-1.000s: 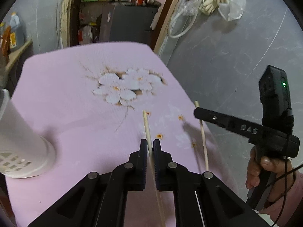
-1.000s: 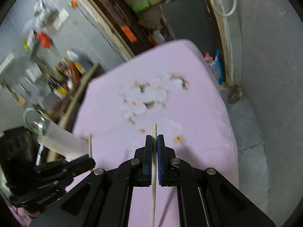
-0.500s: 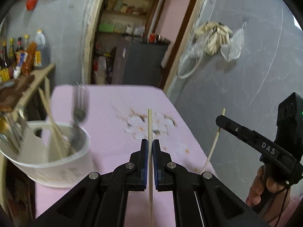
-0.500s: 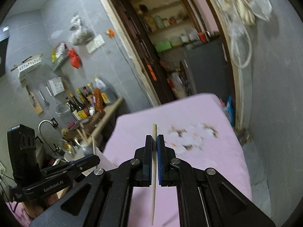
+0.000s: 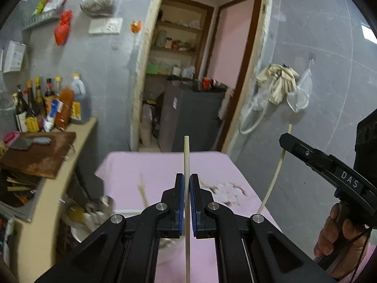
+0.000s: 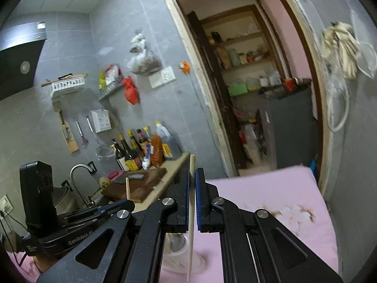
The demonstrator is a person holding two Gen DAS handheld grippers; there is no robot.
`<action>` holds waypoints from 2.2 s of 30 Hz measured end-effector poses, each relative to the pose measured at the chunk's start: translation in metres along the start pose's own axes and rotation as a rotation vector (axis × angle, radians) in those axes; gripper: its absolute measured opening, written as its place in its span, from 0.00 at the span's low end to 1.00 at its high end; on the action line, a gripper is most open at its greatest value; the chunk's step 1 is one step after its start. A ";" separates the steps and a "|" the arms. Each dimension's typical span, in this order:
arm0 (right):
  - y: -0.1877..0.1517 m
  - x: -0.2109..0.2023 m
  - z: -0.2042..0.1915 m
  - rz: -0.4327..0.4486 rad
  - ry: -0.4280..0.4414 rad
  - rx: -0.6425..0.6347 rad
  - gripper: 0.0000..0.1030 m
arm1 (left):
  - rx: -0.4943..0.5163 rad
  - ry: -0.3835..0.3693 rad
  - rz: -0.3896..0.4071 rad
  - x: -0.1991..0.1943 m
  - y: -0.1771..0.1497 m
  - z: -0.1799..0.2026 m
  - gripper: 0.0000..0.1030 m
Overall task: Organize utensils
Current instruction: 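Lift both chopsticks and carry them over the white caddy, then lower the left gripper's chopstick into the caddy while the right gripper lowers its chopstick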
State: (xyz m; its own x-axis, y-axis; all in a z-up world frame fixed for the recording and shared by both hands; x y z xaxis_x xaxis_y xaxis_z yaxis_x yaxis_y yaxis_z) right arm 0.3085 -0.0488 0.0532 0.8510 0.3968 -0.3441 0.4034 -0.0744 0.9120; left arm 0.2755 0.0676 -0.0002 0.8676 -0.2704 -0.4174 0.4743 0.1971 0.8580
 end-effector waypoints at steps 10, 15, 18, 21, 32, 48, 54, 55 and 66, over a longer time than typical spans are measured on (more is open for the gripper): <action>0.035 0.004 -0.067 0.103 0.052 -0.038 0.04 | -0.030 0.056 0.137 -0.040 0.045 -0.055 0.05; 0.037 0.009 -0.080 0.122 0.055 -0.043 0.04 | -0.040 0.082 0.178 -0.051 0.056 -0.081 0.05; 0.033 0.018 -0.083 0.117 0.043 -0.043 0.04 | -0.070 0.077 0.223 -0.056 0.061 -0.094 0.05; 0.028 0.025 -0.083 0.106 0.030 -0.040 0.04 | -0.087 0.085 0.247 -0.055 0.063 -0.105 0.05; 0.009 0.046 -0.075 0.081 -0.023 -0.022 0.04 | -0.086 0.101 0.231 -0.037 0.050 -0.125 0.05; -0.034 0.069 -0.068 0.034 -0.087 -0.040 0.04 | -0.062 0.109 0.165 -0.010 0.017 -0.134 0.05; -0.049 0.072 -0.066 0.035 -0.114 -0.066 0.04 | -0.061 0.137 0.158 -0.003 0.003 -0.139 0.05; -0.049 0.072 -0.066 0.036 -0.115 -0.067 0.04 | -0.061 0.141 0.155 -0.002 0.001 -0.140 0.05; -0.071 0.082 -0.064 -0.004 -0.130 -0.076 0.04 | -0.035 0.136 0.120 0.008 -0.018 -0.136 0.05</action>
State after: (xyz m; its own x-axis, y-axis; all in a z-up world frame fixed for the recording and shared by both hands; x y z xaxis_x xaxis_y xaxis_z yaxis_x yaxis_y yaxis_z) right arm 0.3280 0.0480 -0.0259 0.8877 0.2746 -0.3695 0.3848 -0.0019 0.9230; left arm 0.2940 0.1900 -0.0592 0.9293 -0.1132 -0.3516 0.3692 0.2537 0.8941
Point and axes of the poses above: each gripper's, at about its wrist camera, not at the fingertips, and x roughly the way its jaws point, z to its right, y to its top, the point moved 10 cm from there along x, roughly the way its jaws point, and after that the axes turned 13 degrees about -y, right-handed, at the moved point
